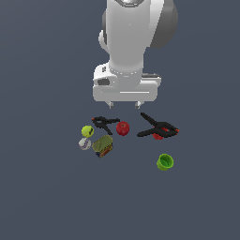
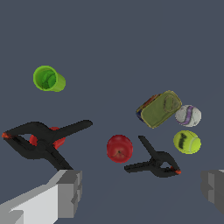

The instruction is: Pick up a designated object from a clutter of objects.

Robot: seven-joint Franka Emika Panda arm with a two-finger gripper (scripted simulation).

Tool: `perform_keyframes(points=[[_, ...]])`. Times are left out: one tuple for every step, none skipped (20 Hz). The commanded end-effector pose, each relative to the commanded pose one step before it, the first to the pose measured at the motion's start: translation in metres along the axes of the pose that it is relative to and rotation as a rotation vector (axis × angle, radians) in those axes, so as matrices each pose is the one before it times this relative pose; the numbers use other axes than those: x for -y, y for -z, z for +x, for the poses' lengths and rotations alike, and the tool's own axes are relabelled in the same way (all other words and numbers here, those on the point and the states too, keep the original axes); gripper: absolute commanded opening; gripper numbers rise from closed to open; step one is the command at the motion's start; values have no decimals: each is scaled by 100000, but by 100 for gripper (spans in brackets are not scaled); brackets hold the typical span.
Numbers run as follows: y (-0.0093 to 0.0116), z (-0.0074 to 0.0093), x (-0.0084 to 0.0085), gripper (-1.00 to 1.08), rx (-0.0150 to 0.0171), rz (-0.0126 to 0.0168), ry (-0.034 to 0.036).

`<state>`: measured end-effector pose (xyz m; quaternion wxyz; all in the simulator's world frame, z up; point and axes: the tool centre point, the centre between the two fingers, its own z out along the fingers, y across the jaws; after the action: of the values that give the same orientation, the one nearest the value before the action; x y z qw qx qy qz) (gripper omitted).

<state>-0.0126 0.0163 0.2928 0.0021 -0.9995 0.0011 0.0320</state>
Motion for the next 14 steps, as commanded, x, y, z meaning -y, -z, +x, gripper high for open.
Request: perform_keyframes(points=[[-192, -134, 379, 100, 550, -238, 522], [33, 24, -65, 100, -92, 39, -95], [43, 14, -34, 100, -64, 22, -139], [27, -1, -5, 100, -18, 2, -96], [21, -3, 19, 100, 4, -7, -69], [6, -8, 10, 100, 0, 0, 0], [-33, 6, -1, 100, 23, -4, 95], [-48, 7, -36, 100, -1, 12, 154], [-69, 13, -50, 100, -12, 25, 247], [-91, 20, -84, 100, -22, 34, 298], [-112, 24, -98, 100, -34, 46, 393], [-134, 29, -128, 100, -43, 54, 453], [-155, 32, -149, 100, -52, 63, 529], [-175, 34, -167, 100, -61, 70, 603]])
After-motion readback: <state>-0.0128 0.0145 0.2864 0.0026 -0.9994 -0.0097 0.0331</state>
